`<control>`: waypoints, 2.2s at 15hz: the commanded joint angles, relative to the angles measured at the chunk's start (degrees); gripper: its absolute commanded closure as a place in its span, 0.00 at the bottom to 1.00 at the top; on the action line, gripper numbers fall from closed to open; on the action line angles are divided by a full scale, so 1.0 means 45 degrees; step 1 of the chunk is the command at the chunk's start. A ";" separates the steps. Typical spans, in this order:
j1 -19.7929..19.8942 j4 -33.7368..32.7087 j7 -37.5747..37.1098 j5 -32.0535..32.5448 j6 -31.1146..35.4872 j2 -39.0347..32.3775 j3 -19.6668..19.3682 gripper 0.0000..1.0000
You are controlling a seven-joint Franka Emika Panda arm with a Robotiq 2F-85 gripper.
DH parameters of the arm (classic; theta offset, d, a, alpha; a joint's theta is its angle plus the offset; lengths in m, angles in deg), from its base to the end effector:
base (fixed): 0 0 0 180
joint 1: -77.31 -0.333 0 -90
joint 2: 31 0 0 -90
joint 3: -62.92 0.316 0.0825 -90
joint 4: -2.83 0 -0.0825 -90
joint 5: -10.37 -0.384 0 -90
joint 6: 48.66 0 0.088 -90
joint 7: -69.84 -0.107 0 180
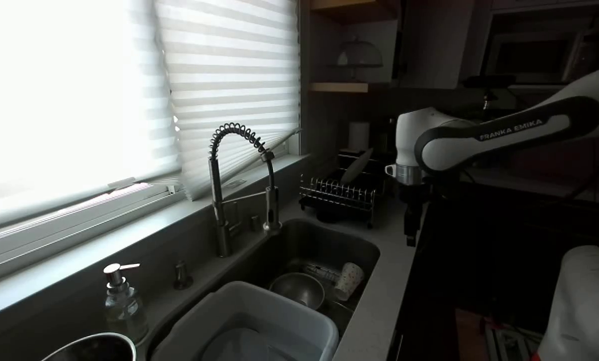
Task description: Remove the silver bowl from inside the sink and put it on the sink
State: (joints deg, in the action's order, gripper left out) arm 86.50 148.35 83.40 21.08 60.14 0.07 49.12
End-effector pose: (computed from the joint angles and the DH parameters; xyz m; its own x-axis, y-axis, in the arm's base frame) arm 0.3358 -0.1584 0.4412 0.9917 -0.0551 -0.1158 -0.0532 -0.9984 0.0193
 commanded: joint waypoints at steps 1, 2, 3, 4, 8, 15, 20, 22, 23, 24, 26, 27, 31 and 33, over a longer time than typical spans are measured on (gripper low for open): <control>0.0062 -0.0687 -0.0105 0.0582 0.3277 -0.3109 -0.0097 0.00; 0.0029 -0.0736 0.0010 0.0620 0.4581 -0.3810 -0.0088 0.00; -0.0054 -0.0847 0.0311 0.0313 0.5364 -0.4576 -0.0153 0.00; -0.0097 -0.1044 0.0436 0.0190 0.6127 -0.5370 -0.0070 0.00; -0.0177 -0.2289 0.2279 -0.1649 0.8076 -0.8371 0.0160 0.00; 0.0355 -0.3348 0.2872 -0.2332 0.8454 -0.9783 0.1049 0.00; 0.0364 -0.3488 0.2584 -0.2149 0.8969 -1.0084 0.0986 0.00; 0.0615 -0.3703 0.2750 -0.3038 0.9919 -1.0625 0.1373 0.00; 0.0714 -0.3738 0.2728 -0.3307 1.0398 -1.0813 0.1543 0.00; 0.0842 -0.3787 0.2785 -0.3542 1.0950 -1.1033 0.1741 0.00; 0.1442 -0.3961 0.3355 -0.4687 1.1236 -1.1428 0.2630 0.00; 0.1643 -0.4102 0.3385 -0.4935 1.1368 -1.1710 0.2902 0.00; 0.2562 -0.4754 0.3692 -0.5677 1.1883 -1.2693 0.3916 0.00; 0.2967 -0.5050 0.3733 -0.5583 1.2033 -1.3031 0.4139 0.00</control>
State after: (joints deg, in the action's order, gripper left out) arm 96.21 128.43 98.03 -2.60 112.61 -55.14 65.22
